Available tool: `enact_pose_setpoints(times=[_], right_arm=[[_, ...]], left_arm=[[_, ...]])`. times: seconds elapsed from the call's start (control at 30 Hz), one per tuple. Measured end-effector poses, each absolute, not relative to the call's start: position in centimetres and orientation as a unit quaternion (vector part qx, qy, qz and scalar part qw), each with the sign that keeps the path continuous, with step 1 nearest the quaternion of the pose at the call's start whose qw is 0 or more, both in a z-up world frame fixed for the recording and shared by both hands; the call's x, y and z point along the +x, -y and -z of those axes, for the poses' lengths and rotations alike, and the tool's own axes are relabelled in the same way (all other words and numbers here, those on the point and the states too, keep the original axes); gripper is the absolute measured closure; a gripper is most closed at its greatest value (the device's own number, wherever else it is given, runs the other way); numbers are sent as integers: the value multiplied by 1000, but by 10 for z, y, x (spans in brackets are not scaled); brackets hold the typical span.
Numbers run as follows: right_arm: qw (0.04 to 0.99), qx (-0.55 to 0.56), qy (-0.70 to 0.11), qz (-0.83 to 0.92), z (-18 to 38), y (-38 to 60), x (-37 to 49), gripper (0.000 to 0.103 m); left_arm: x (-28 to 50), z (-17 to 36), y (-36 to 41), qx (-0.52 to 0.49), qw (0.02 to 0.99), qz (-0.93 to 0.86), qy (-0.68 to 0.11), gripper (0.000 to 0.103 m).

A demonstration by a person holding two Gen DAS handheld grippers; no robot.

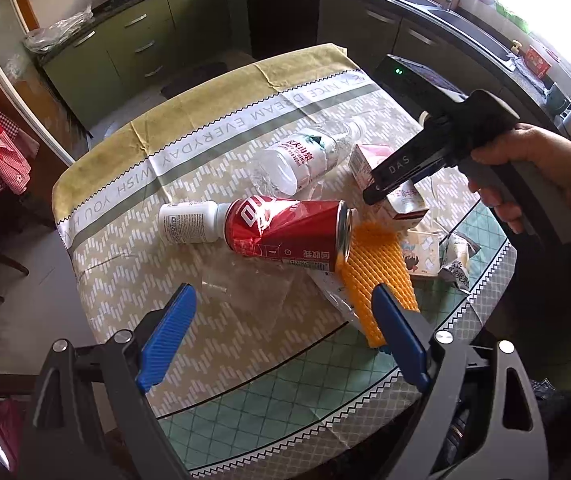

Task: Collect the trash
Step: 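Move the right tool to the red-and-white milk carton and grasp it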

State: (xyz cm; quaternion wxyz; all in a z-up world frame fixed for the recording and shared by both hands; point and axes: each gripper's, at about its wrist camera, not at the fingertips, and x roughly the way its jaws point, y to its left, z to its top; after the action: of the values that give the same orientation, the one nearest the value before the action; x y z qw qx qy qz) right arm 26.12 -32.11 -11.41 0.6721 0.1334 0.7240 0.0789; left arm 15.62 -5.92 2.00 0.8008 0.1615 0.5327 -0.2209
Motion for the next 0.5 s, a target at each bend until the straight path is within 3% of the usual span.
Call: enact_pose_setpoints(times=[0.5], right_arm=[[710, 117, -681, -139, 64, 355, 212, 48]], left_arm=[[233, 17, 45, 13, 761, 118, -638, 18]])
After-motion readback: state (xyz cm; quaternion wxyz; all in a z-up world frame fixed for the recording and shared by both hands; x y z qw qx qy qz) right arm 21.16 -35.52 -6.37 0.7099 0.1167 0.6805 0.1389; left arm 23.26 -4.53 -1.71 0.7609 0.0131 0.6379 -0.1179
